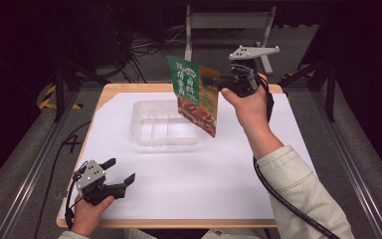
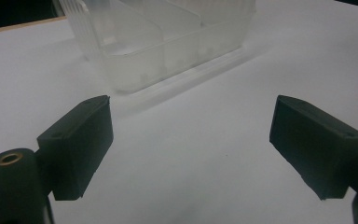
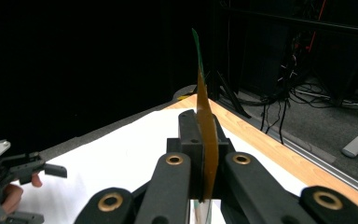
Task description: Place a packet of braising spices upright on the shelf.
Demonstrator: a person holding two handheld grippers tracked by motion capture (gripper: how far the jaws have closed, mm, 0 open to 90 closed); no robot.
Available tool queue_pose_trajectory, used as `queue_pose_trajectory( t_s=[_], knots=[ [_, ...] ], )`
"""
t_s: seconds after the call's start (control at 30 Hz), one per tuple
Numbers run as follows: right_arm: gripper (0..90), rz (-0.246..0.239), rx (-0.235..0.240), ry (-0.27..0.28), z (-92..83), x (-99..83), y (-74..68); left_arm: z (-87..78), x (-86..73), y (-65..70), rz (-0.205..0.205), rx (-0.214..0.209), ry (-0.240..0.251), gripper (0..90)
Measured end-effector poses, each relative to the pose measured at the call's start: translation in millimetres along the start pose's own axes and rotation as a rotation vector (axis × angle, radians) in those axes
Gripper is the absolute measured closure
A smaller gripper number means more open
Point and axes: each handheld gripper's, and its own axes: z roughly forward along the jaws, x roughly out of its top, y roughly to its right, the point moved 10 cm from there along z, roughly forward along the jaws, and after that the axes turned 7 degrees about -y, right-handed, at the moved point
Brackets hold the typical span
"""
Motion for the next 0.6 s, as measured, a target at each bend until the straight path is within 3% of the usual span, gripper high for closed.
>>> queue_pose_trajectory(
  t_s=[0.27, 0.47, 0.6],
  knots=[
    [90.0, 0.014, 0.006, 0.023, 16.5, 10.0, 0.5, -1.8, 0.5, -0.4, -0.004, -0.006, 0.008, 14.1],
    [90.0, -0.026, 0.022, 0.062, 23.7, 17.2, -3.8, -2.3, 0.7, -1.6, -0.006, -0.006, 0.013, 14.1],
    [90.0, -0.016, 0.026, 0.073, 28.3, 17.8, -2.7, -2.4, 0.8, -1.4, -0.005, -0.007, 0.013, 14.1]
  ],
)
